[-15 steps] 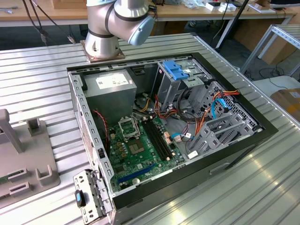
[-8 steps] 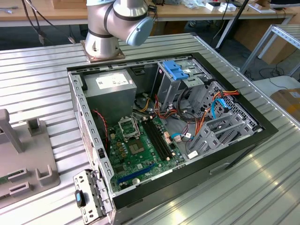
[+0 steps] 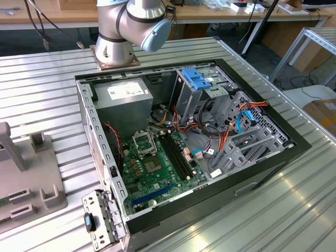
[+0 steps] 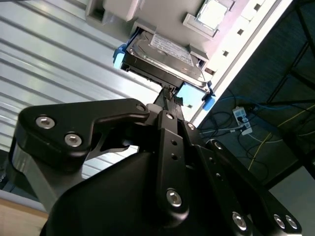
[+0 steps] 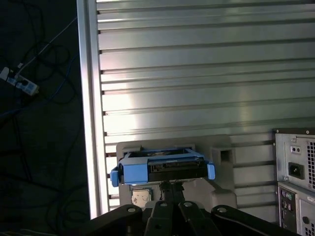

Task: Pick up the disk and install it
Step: 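Reach for the disk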

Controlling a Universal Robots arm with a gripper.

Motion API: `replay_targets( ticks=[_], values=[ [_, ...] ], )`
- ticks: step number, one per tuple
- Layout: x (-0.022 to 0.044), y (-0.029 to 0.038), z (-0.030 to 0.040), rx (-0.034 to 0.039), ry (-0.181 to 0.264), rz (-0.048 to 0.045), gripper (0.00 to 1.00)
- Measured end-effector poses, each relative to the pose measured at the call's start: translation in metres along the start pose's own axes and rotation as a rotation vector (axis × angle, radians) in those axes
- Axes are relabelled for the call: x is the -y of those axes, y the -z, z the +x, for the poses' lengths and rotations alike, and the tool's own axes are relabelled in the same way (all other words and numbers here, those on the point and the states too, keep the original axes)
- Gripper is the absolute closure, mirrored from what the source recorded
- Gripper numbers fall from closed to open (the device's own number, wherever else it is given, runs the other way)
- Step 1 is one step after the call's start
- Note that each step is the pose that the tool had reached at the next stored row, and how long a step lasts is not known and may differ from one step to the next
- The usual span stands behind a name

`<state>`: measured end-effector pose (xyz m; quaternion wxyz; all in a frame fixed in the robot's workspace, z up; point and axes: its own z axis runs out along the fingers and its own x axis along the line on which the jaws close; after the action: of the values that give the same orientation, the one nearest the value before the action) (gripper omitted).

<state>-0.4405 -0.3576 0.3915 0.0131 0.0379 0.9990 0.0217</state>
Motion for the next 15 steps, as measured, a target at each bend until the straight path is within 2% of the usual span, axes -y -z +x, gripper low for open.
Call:
replay_targets(
  ticks=[3,7,9,14,15],
  values=[
    [0.0002,0.0001,0.0036,0.0000,0.000,0.0000,0.89],
    [0.0014,0.0000,0.0178,0.0001,-0.001,0.0000,0.89],
    [0.0016,-0.0001,0.0216,0.0002,-0.002,0.0001,0.89],
    [0.0017,-0.0001,0.0223,0.0002,-0.002,0.0005,0.89],
    [0.0016,-0.0002,0.0223,-0.0047,-0.002,0.0009,0.89]
  ],
)
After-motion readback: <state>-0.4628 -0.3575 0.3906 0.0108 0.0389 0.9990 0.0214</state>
